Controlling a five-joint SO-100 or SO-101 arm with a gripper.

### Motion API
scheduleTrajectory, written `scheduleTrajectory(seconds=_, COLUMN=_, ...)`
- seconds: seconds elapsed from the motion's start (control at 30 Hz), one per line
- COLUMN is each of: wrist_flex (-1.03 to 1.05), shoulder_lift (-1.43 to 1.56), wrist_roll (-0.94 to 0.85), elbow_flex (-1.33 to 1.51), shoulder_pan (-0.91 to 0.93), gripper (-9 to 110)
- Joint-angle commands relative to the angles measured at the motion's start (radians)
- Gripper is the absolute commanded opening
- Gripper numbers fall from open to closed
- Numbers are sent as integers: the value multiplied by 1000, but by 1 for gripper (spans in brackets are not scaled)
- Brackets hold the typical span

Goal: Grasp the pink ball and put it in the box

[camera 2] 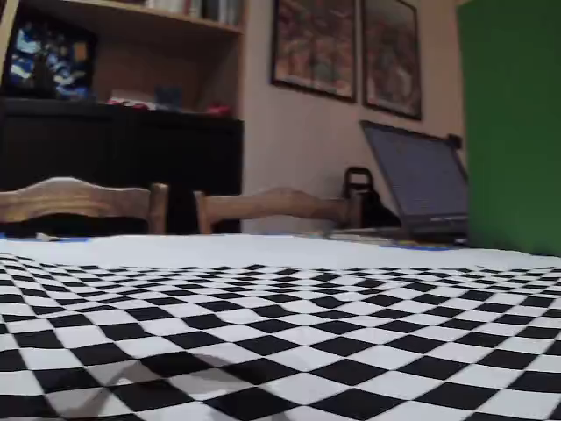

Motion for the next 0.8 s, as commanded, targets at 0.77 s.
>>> scheduleTrajectory(seconds=0.77, wrist_flex=-8, shoulder_lift=77, wrist_roll=-9, elbow_flex=37, shoulder_pan=394, gripper=0)
